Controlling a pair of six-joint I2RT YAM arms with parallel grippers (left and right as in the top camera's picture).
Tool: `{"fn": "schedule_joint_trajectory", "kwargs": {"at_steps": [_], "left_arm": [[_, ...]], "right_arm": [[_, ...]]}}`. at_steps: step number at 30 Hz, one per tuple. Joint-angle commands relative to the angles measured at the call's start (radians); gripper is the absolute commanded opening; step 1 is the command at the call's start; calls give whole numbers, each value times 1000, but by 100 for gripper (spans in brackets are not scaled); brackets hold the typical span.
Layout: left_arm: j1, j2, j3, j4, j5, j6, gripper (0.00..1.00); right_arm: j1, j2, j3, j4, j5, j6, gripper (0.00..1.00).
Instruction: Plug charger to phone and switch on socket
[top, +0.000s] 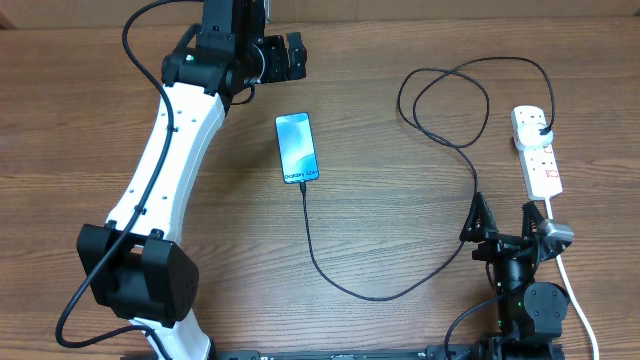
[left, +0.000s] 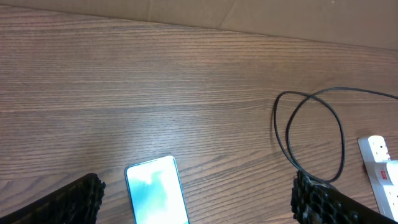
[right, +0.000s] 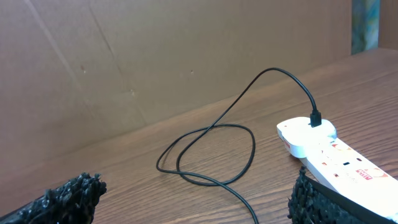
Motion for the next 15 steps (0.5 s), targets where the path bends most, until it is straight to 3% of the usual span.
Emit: {"fn": "schedule_joint_trajectory", "kwargs": {"at_steps": [1,11,15], "left_arm": [[-1,-5,21,1,-7,-3,99],[-1,-6,21,-4,-11,-2,99],[-3,-20,21,-23,-103,28,100]], "right_arm": [[6,-11,-11,3,9,-1,100],[6,-11,-11,3,9,-1,100],[6,-11,-11,3,9,-1,100]]}}
